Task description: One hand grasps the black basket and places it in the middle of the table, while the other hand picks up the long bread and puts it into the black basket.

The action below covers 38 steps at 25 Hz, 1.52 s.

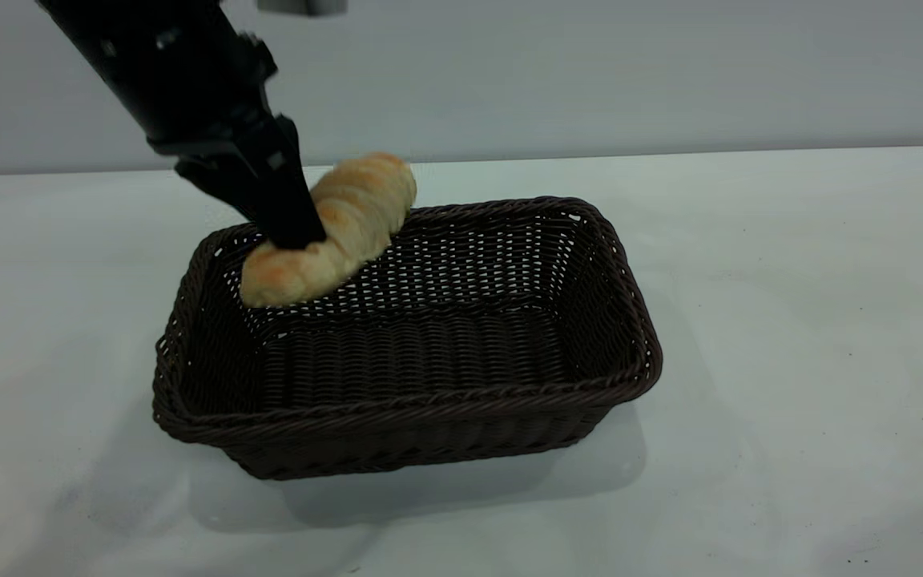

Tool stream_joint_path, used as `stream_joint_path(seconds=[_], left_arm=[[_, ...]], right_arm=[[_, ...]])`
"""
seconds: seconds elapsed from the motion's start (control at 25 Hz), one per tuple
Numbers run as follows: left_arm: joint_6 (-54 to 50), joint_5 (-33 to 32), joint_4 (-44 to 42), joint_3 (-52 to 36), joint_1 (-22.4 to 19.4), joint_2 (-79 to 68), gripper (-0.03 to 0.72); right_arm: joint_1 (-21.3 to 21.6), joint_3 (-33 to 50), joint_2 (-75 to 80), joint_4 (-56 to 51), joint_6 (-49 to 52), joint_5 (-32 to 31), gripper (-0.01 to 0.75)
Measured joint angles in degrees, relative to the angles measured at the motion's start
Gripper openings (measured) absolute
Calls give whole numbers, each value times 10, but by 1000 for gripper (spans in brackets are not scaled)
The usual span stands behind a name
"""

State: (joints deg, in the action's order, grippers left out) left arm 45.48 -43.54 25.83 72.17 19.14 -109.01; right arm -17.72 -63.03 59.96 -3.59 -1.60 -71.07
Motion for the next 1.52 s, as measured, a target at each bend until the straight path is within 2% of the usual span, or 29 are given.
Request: stream_joint_path(seconds=[0.16,0.4,0.52,0.68,0.8,0.92,1.0,1.36,1.52], left_arm=[[-5,-5,2,0,0,-5,167],[-55,-5,1,0,0,-5,370],[-90,0,-26,0,0,-2,431],[-184,16,-109,0,0,31,449],[-265,13,-205,0,0,81,449],[-342,-17,-299,0,0,144,449],[-365,-51,-329,0,0,187,449],[-333,-192,-283,-7,0,392,449],[-333,-224,-282,-48,0,483,449]], right_arm=[[0,0,0,0,0,0,483],[0,0,0,0,0,0,483],[0,0,0,0,0,0,483],[0,0,0,0,0,0,483],[0,0,0,0,0,0,483],[0,0,0,0,1,0,483],[0,0,0,0,1,0,483],[0,0,-11,-10,1,0,483],[0,0,-42,-22,1,0,483]])
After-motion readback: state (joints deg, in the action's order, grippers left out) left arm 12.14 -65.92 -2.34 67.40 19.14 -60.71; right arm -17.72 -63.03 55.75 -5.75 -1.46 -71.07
